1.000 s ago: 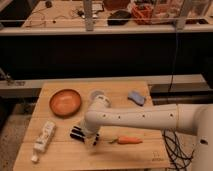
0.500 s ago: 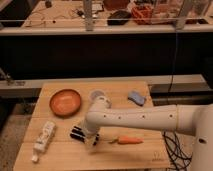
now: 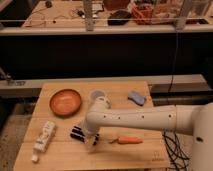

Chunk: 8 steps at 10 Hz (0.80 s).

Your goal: Place the eraser in the ceramic cup

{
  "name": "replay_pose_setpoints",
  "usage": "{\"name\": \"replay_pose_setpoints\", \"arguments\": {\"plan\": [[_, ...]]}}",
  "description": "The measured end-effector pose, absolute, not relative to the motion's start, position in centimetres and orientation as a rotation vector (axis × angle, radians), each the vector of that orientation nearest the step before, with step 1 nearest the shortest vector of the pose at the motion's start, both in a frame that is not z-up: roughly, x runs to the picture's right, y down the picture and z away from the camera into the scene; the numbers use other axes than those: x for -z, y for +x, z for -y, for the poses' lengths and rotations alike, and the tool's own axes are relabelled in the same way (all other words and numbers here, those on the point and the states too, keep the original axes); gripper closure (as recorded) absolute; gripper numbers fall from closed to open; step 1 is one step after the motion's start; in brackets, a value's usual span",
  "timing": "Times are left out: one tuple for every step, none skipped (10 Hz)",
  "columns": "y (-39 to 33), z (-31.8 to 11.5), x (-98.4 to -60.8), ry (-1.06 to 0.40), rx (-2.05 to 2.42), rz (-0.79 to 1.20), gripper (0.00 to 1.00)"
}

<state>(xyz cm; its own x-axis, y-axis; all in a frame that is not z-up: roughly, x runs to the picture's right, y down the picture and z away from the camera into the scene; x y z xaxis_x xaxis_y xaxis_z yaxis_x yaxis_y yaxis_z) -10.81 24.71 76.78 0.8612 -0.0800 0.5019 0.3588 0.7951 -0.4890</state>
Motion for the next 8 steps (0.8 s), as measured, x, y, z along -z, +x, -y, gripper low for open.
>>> {"name": "replay_pose_setpoints", "arguments": {"plan": [[-10.86,-24.81,-76.91,-0.612,0.242,0.483,0.20],[-10.86,-24.89,-77.04,-0.612,0.238,0.482,0.20],[-10.81,-24.89,-77.15,-0.613,0.236,0.481,0.20],[-10.94,-24.94,-77.23,-0.615,0.239,0.480,0.20],[-11.03,-24.97,-77.35,-0.616,0.241,0.480,0.20],[-11.02,-24.96,-77.46,-0.617,0.243,0.480,0.20],[-10.98,-24.99,-77.56,-0.618,0.245,0.479,0.20],[-11.05,-24.98,-77.60,-0.620,0.248,0.479,0.20]]}}
